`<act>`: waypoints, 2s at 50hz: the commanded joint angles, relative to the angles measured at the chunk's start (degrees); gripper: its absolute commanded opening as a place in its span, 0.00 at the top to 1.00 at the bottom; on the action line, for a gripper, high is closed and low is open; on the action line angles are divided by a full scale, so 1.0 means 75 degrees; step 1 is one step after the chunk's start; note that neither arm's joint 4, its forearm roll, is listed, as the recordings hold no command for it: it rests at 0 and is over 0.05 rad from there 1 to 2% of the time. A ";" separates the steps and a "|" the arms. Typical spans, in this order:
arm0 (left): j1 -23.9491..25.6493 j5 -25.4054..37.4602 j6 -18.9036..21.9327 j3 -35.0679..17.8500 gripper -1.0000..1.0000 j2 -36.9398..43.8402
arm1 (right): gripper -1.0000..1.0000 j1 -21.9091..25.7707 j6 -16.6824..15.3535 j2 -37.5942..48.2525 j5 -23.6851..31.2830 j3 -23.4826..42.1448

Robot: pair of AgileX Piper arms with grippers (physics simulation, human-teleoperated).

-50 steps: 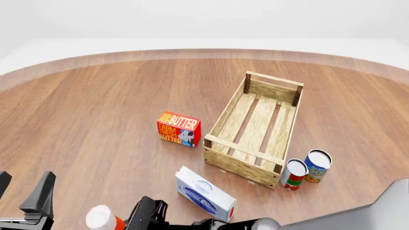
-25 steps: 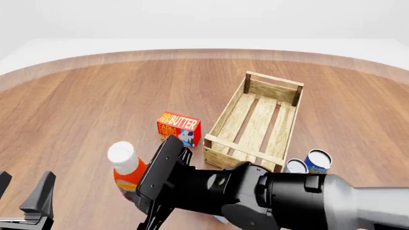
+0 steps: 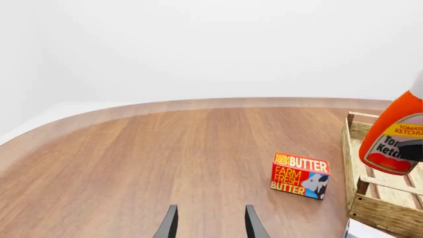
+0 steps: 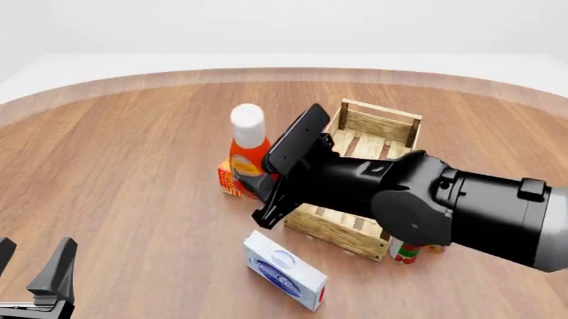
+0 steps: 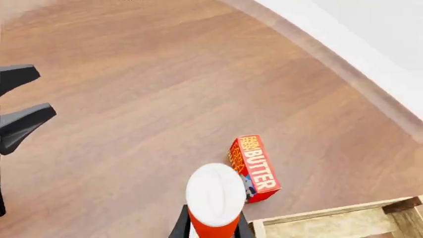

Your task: Pick up the ketchup, and put it in the wooden tray.

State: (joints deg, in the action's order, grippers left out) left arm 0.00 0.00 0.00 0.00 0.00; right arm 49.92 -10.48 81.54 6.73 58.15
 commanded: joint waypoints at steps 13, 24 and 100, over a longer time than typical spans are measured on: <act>0.0000 0.0000 0.0000 0.0000 0.00 0.0000 | 1.00 -0.2570 -0.0127 -0.0398 -0.0397 -0.0806; 0.0000 0.0000 0.0000 0.0000 0.00 0.0000 | 1.00 -0.3291 -0.0100 -0.0035 -0.0953 -0.1278; 0.0000 0.0000 0.0000 0.0000 0.00 0.0000 | 1.00 -0.4652 0.0486 0.3217 -0.2866 -0.0528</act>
State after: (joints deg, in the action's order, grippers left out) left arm 0.00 0.00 0.00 0.00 0.00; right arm 14.72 -8.56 104.80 -13.56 53.80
